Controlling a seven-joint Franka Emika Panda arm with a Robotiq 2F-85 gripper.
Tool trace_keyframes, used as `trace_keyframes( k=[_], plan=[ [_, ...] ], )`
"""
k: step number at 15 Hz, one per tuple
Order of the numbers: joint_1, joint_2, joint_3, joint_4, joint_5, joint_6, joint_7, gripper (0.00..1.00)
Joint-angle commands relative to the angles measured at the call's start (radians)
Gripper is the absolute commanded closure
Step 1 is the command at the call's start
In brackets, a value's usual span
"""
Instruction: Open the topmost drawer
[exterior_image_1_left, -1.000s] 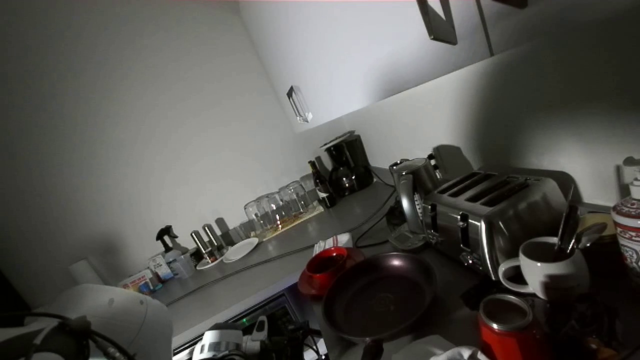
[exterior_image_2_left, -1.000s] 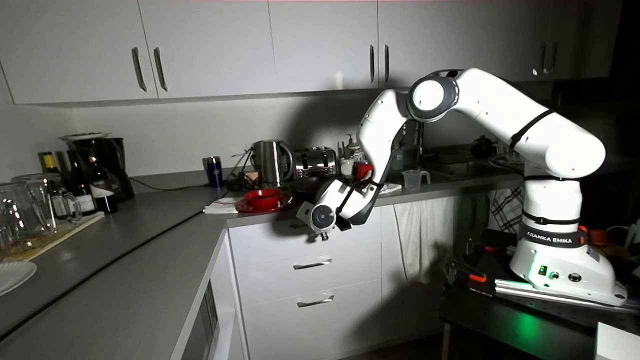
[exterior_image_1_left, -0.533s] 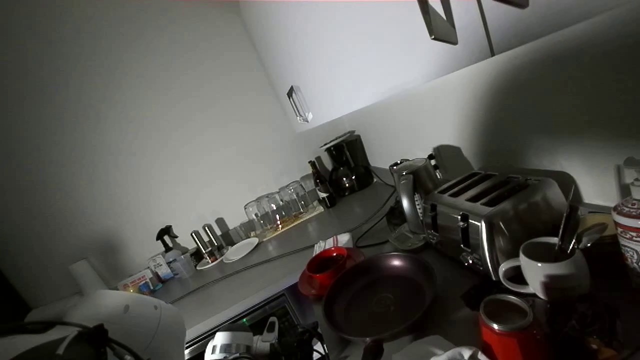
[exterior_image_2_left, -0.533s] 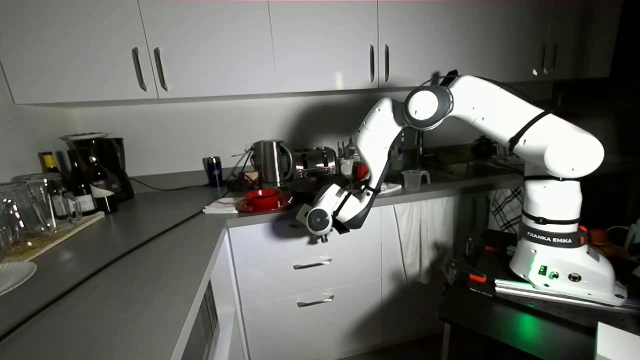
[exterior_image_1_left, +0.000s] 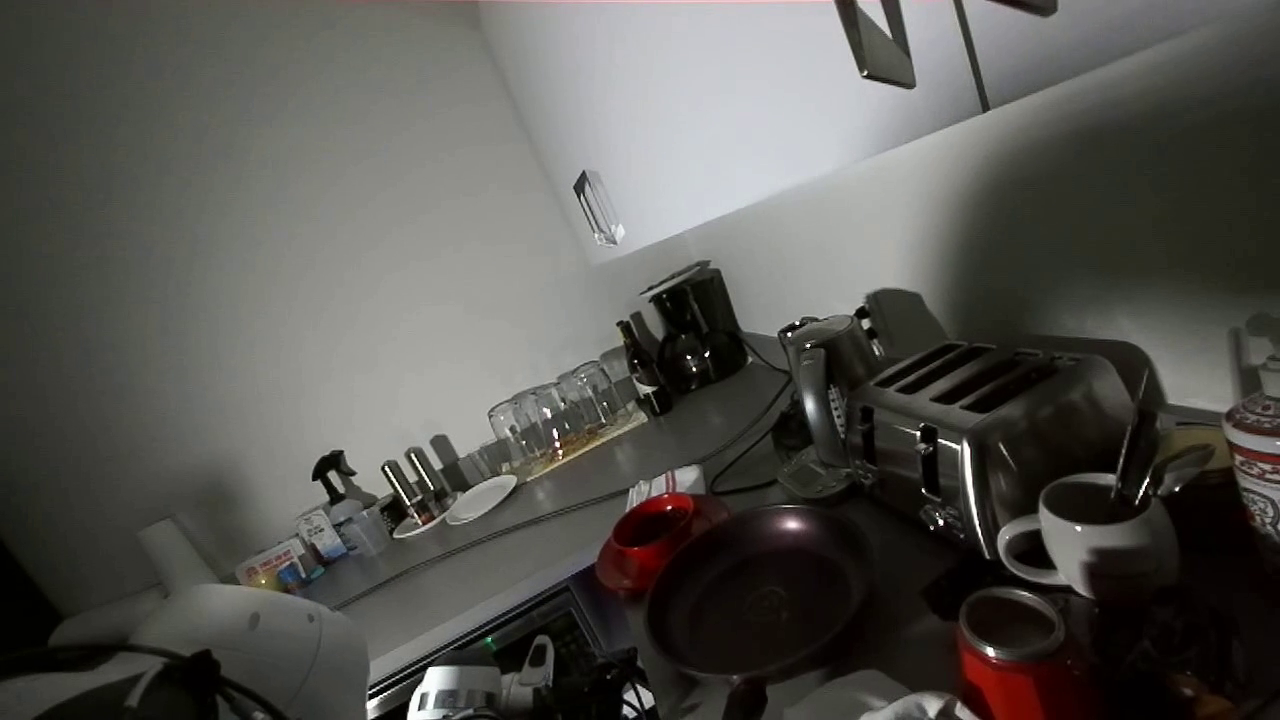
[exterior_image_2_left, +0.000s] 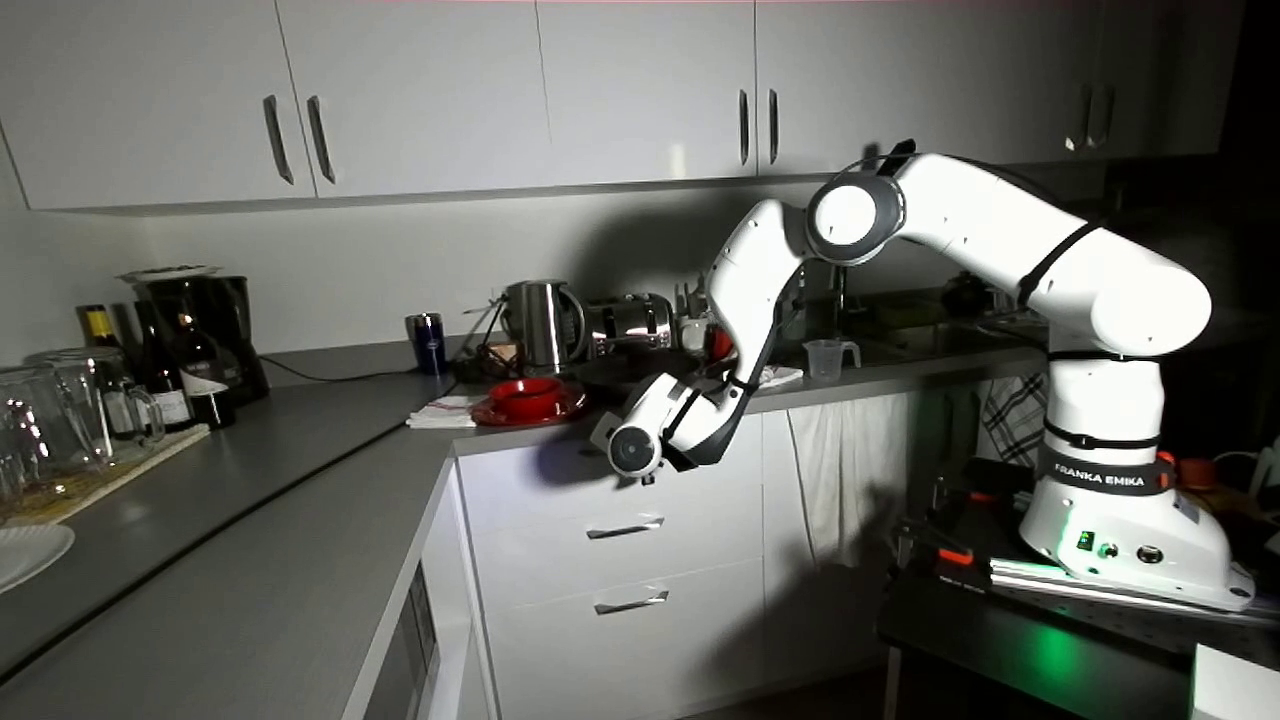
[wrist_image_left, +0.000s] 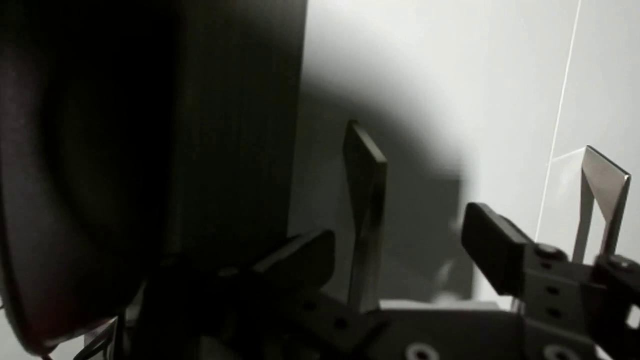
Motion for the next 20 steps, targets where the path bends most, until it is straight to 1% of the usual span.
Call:
trace_keyframes(
  k=[1,2,5,6,8,10,14,17,20],
  plan=[
    [-0.004,0.037,-0.010,0.011,0.010,0.005,-0.011,0.56],
    [-0.006,0.043,-0.011,0.002,0.006,0.008,-0.007,0.65],
    [-0.004,0.028,-0.009,-0.024,-0.011,-0.007,0.003,0.85],
    [-0.004,0.027,-0.009,-0.026,-0.014,-0.011,0.004,0.89],
    [-0.008,0.018,-0.006,-0.031,-0.021,-0.012,0.010,0.93],
    [-0.015,0.016,-0.002,-0.031,-0.022,-0.005,0.005,0.89],
    [-0.026,0.013,0.010,-0.024,-0.007,0.012,0.002,0.90],
    [-0.042,0.023,0.032,-0.019,0.011,0.063,-0.053,0.90],
    [-0.026,0.031,0.038,-0.043,0.009,0.053,-0.059,0.90]
  ],
)
